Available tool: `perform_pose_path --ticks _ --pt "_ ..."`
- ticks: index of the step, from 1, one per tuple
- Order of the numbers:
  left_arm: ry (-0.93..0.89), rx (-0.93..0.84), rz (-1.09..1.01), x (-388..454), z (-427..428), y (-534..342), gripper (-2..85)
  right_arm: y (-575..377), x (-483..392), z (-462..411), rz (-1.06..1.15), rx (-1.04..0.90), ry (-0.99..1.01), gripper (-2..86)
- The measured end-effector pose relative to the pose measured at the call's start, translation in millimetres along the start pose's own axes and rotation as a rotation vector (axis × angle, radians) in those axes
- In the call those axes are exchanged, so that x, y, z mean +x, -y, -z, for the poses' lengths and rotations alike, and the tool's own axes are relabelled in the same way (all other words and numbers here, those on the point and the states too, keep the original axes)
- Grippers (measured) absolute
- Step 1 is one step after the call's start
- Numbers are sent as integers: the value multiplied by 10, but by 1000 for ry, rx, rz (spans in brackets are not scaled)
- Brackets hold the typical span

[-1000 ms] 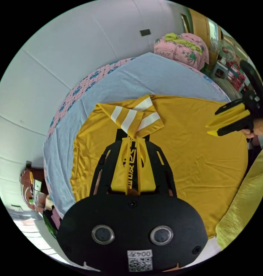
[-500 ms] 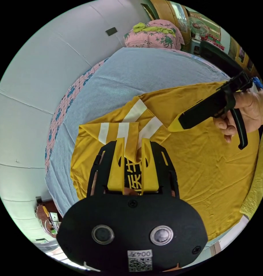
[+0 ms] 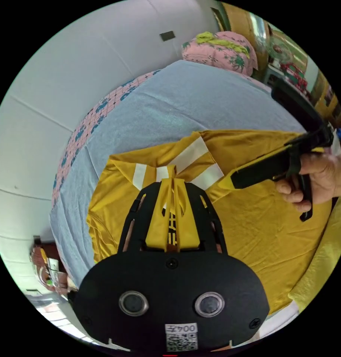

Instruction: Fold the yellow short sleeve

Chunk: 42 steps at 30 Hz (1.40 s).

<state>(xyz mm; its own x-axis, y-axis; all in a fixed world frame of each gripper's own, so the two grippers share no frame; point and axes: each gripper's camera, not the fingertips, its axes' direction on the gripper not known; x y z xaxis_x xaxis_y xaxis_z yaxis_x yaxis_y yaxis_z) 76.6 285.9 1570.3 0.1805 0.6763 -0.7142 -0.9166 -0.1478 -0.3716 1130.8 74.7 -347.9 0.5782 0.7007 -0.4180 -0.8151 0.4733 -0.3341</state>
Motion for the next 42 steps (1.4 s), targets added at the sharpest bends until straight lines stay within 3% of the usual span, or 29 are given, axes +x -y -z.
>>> perform_pose_path --ticks 8,16,20,32,42 --pt "-401 221 583 -1547 76 -70 9 395 129 426 -22 44 162 12" --pt "-706 410 873 -2549 -239 15 8 901 79 930 -11 176 267 5" --pt "-616 356 841 -2619 -461 -152 8 981 126 947 -14 139 185 2" --pt "-679 419 1081 -2529 -1188 -1452 9 803 388 694 -97 -16 82 4" --pt "-609 310 1043 -2518 -1463 -1636 17 659 354 549 -105 -72 -8 15"
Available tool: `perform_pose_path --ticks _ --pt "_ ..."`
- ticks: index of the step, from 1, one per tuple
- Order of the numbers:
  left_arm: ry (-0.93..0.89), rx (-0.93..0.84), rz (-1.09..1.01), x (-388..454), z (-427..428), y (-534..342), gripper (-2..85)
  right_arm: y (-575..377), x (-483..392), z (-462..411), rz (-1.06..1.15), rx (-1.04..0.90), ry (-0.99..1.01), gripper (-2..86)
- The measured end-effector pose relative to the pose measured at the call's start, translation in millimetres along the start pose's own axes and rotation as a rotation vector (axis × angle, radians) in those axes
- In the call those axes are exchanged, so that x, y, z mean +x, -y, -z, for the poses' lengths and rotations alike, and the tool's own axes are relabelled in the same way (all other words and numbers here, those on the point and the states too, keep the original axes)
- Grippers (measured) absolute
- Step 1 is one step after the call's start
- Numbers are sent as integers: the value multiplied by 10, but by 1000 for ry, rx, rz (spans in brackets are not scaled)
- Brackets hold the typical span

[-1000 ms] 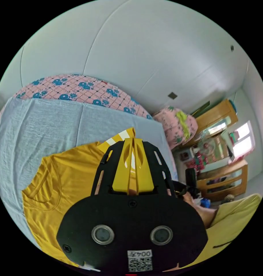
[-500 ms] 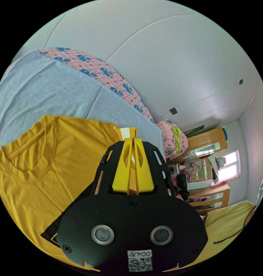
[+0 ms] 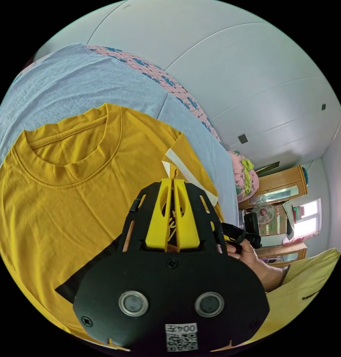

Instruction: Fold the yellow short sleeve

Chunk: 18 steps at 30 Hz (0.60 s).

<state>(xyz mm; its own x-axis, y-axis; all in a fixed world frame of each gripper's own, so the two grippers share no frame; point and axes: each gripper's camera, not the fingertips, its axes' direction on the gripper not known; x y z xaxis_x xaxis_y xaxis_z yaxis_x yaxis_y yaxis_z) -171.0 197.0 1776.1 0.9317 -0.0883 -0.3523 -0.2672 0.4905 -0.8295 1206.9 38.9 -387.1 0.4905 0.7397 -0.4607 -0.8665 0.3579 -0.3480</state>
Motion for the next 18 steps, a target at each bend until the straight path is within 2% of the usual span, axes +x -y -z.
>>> perform_pose_path --ticks 6,9,11,14,18 --pt "70 1 58 -36 -18 -12 53 -150 -174 -72 119 17 -102 44" --pt "206 52 90 2 106 -58 56 -286 -346 -39 251 15 -195 65" --pt "276 89 44 107 188 -91 43 -420 -529 70 441 61 -336 70" --pt "286 61 -90 344 121 -96 29 -480 -693 183 682 143 -539 64" --pt "255 9 -240 692 -100 -88 23 -387 -813 147 857 67 -674 54"
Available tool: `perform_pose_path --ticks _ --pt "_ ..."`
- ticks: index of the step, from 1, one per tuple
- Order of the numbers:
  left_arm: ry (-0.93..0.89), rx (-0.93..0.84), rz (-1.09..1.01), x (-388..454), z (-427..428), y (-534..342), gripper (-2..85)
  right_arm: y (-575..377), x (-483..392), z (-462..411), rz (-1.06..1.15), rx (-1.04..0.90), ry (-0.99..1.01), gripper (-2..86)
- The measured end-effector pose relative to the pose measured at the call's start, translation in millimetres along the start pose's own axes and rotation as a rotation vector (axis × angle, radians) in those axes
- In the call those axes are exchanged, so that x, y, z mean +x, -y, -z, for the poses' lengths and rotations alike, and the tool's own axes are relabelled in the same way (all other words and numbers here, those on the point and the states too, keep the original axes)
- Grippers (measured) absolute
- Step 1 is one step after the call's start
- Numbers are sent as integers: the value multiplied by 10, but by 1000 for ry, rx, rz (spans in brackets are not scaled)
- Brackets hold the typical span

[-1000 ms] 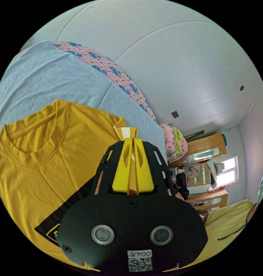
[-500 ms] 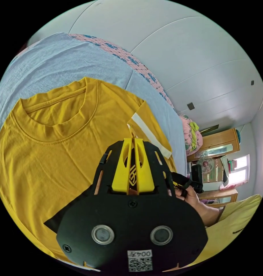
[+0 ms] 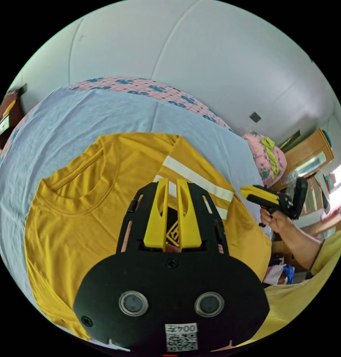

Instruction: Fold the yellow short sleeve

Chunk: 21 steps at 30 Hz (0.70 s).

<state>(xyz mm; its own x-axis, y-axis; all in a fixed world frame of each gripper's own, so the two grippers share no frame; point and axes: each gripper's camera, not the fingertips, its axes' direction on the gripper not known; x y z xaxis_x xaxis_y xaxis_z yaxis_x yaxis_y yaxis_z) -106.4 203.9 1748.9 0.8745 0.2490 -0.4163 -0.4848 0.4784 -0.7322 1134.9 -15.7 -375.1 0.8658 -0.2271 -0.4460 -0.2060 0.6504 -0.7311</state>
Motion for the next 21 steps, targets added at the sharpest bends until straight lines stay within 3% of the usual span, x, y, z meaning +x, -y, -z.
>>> perform_pose_path --ticks 5,12,15,21 --pt "-10 -60 -144 437 -232 88 20 131 -275 -60 321 -136 -29 75" --pt "46 -69 -253 780 -368 119 26 201 -501 -28 377 -151 29 49" --pt "86 -63 -277 891 -407 117 38 171 -557 -19 335 -168 32 33" --pt "116 -66 -218 927 -476 -29 66 10 -499 79 5 -118 140 3"
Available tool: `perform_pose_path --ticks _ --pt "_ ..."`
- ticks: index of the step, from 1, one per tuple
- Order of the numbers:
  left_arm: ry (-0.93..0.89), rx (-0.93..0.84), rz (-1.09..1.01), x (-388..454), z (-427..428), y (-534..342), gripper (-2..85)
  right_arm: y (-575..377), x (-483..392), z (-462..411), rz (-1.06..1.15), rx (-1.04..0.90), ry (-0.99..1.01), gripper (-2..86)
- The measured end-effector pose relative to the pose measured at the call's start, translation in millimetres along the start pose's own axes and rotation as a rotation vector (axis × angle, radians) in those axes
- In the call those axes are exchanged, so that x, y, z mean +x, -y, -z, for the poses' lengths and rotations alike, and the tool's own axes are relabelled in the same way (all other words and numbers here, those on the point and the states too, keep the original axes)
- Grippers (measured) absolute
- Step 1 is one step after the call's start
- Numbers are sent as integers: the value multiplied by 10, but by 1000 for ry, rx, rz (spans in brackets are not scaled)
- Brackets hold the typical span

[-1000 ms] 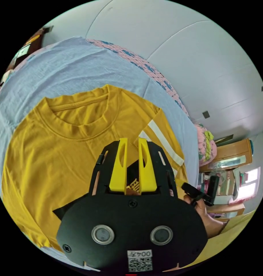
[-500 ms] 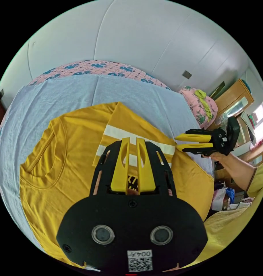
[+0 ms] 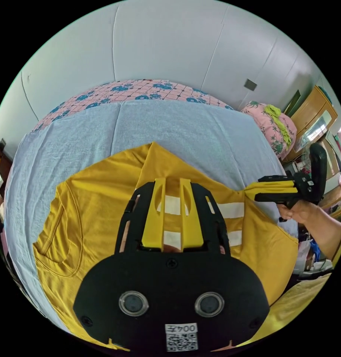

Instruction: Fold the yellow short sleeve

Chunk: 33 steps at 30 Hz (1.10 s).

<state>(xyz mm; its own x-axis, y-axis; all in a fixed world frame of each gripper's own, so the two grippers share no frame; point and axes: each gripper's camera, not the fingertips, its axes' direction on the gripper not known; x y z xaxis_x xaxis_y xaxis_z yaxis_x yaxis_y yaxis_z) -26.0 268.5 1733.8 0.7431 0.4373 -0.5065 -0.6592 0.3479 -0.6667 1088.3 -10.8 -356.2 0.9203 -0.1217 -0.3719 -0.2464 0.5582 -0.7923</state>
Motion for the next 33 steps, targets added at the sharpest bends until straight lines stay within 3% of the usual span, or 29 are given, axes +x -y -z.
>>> perform_pose_path --ticks 5,10,13,17,21,25,33 --pt "-23 52 11 106 178 -209 71 -164 -227 126 -106 50 -44 11" --pt "-16 78 -22 242 270 -324 69 -257 -804 245 9 121 -31 31" --pt "-19 -19 -3 291 131 -385 67 -285 -1198 116 99 76 -51 39" --pt "-3 -35 40 333 160 -587 53 -383 -1515 -116 104 -48 -121 55" --pt "-26 21 63 367 487 -883 31 -483 -1724 20 86 -43 -83 59" --pt "-81 41 66 455 1063 -1680 22 -772 -2084 238 101 -161 -59 48" --pt "7 -273 195 780 1615 -4096 20 -1528 -2944 285 122 -413 -90 22"
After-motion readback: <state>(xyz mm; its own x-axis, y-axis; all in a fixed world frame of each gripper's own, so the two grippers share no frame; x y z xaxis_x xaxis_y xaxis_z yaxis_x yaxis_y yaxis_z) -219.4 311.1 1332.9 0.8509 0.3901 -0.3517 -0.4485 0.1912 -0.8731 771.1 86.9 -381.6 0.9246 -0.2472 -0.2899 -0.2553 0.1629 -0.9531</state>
